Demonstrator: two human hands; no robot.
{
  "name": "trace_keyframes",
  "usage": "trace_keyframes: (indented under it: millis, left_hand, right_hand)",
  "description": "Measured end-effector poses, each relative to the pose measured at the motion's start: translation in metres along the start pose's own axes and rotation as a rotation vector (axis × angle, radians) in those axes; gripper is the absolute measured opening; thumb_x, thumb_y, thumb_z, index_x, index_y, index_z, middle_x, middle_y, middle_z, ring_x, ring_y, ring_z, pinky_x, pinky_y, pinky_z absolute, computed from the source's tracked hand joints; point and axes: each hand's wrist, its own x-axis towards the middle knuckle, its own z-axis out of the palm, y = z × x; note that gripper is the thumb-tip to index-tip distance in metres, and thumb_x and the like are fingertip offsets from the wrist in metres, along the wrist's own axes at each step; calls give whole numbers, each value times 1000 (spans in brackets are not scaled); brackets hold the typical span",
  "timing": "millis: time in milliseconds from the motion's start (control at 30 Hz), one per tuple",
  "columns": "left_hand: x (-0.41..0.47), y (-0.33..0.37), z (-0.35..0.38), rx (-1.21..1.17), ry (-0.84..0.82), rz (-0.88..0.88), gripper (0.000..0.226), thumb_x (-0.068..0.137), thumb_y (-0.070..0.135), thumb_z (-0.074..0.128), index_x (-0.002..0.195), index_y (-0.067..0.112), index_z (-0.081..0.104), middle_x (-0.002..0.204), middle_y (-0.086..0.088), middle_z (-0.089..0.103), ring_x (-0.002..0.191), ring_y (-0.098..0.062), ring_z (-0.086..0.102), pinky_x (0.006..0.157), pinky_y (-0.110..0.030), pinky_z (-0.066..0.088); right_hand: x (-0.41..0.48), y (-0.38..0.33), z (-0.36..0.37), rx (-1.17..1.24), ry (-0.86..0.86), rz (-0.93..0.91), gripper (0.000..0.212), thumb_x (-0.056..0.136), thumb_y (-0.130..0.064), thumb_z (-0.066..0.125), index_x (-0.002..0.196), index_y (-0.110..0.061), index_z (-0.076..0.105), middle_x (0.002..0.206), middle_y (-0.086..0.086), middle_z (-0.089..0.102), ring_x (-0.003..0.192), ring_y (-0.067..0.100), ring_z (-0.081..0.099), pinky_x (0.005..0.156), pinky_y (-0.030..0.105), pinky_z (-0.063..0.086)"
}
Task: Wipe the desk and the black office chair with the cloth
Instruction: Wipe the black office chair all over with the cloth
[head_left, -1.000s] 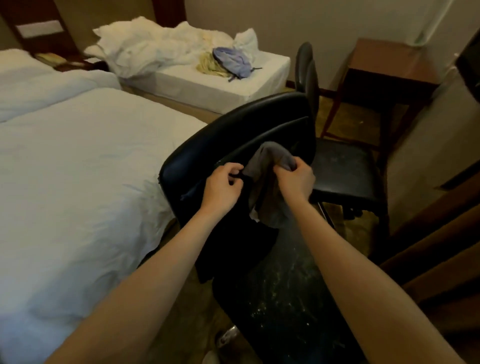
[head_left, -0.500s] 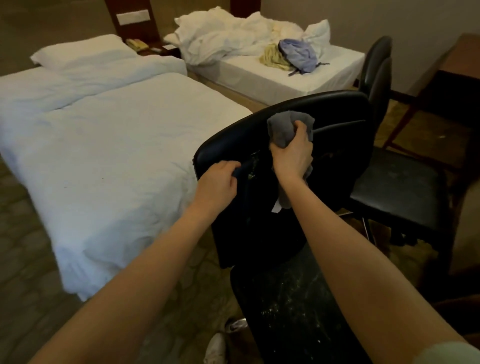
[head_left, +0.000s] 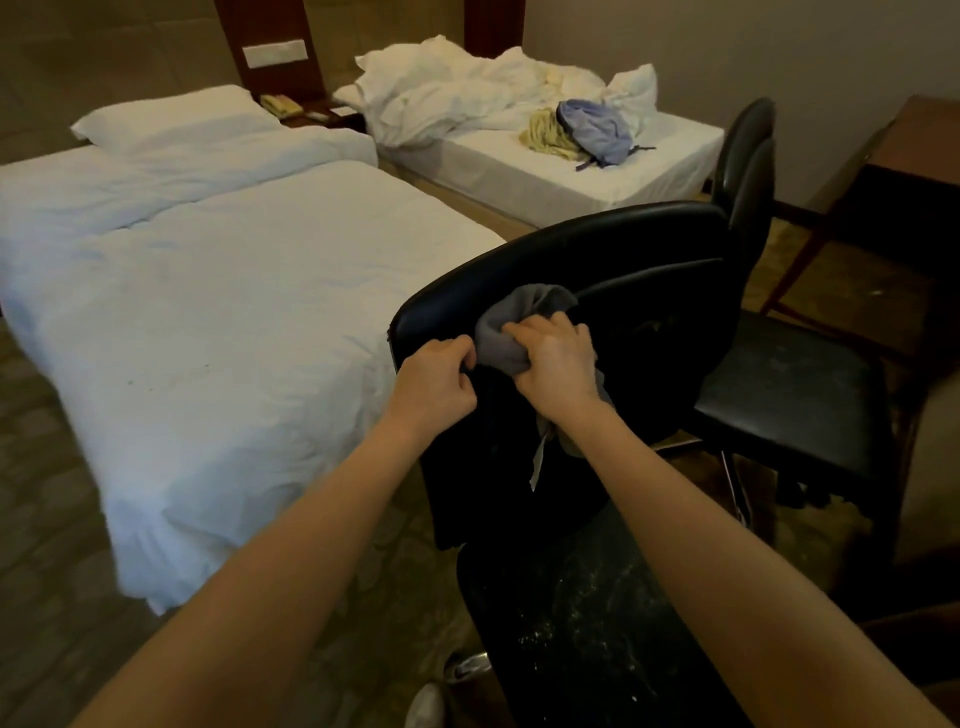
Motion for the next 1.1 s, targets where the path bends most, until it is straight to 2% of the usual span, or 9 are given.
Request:
trace_keyframes:
  millis: [100,233,333,433,600,667,800,1000,1100]
  left_hand:
    - [3,2,-7,-1,5,4,18,78,-4,47,87,3,61,85,-14,63,84,-30,56,66,-29,33]
    - [11,11,-16,-67,217,7,24,74,-6,44,81,5,64,89,-10,67,89,-31,56,77,-32,40]
    - [22,11,-18,91,339,-11,29,79,2,52,104,11,62,119,-11,57,107,-33,50,86,-37,39]
    - [33,6,-17,67,188,-263,44,94,17,49,137,19,42,140,-10,42,123,-31,40,98,-40,35]
    - [33,1,-7,-75,267,-262,44,94,15,52,137,20,46,137,-7,47,121,-28,41,99,-34,33]
    - [34,-4,-8,-150,264,-256,45,92,14,55,136,20,48,135,-6,49,121,-27,42,100,-31,33]
    - [31,-11,-15,-259,197,-176,48,92,10,55,138,17,45,137,-8,47,126,-23,41,100,-19,29]
    - [24,-18,-24,-255,86,-161,58,92,-6,43,145,12,32,152,-5,30,141,-19,26,106,-12,14]
    - [20,-21,-28,-346,115,-197,58,89,-8,45,143,11,35,150,-7,35,139,-19,31,104,-10,17]
  right_hand:
    - [-5,16,-16,13,-54,-57,40,83,-25,59,123,-27,59,120,0,61,107,28,48,77,33,29]
    - [6,19,-27,96,137,303,37,83,-19,56,119,-28,60,118,2,61,109,28,46,87,38,34]
    - [13,-11,-13,95,61,373,34,83,-16,57,117,-21,61,121,4,58,115,27,43,93,41,33]
    - [8,-18,-2,115,50,332,35,84,-18,58,118,-21,61,122,3,57,115,26,43,91,39,32]
    - [-5,-17,6,116,59,167,30,82,-16,58,112,-19,65,120,1,60,110,27,46,85,36,33]
    - [-22,-22,21,253,50,87,26,82,-12,60,107,-15,67,115,5,63,104,32,50,81,38,38]
    - [-44,-5,32,408,-110,59,29,80,-17,60,108,-14,69,111,9,66,98,36,55,80,47,46]
    - [-26,-23,8,463,300,260,37,77,-12,63,114,-14,67,115,6,66,99,31,56,81,37,42]
    - [-20,-59,15,368,254,257,41,80,-10,63,121,-14,62,122,8,60,108,32,51,87,44,43]
